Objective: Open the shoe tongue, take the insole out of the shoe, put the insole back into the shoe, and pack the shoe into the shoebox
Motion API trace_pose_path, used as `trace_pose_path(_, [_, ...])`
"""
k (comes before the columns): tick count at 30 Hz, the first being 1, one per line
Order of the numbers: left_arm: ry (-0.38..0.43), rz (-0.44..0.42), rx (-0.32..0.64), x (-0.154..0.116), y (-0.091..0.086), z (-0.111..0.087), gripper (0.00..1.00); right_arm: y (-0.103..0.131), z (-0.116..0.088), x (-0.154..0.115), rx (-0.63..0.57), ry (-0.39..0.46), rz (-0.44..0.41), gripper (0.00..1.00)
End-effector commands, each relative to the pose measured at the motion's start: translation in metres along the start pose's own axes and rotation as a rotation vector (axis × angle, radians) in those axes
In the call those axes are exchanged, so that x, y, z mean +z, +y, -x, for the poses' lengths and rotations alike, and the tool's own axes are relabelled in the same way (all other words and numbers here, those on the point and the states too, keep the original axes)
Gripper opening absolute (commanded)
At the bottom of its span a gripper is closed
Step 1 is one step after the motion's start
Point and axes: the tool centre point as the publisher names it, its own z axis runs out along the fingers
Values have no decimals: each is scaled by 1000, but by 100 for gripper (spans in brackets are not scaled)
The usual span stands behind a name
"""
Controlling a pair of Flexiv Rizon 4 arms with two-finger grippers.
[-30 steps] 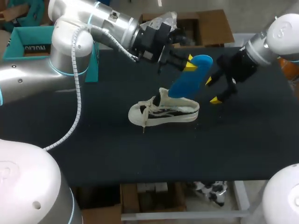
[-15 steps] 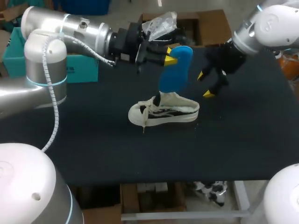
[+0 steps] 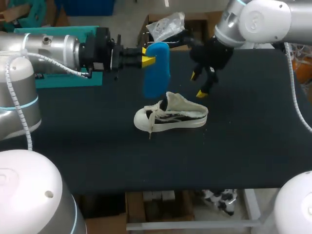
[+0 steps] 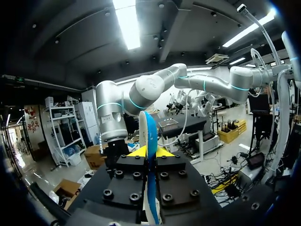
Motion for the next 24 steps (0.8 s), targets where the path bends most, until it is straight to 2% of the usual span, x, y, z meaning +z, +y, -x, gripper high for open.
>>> trace_pose_path(1, [-341,-40,1,-42,-3,-18,0,11,7,8,23,12,-101,100])
trace_pose_path(3, [-401,-47,6,-57,-7,-22,0,17,7,10,41,12,-132,100])
trace_pose_path(10, [-503,-61,-22,-95,-7,-29,0,31,8,23,56,-4,-194,100])
trace_pose_path(18, [-542,-72,-72,-124,2,-35,0,43,12,35,112,-32,-323,100])
trace_pose_path(24, [-559,-59,-84,-136,5,-42,0,43,12,49,152,-19,-372,100])
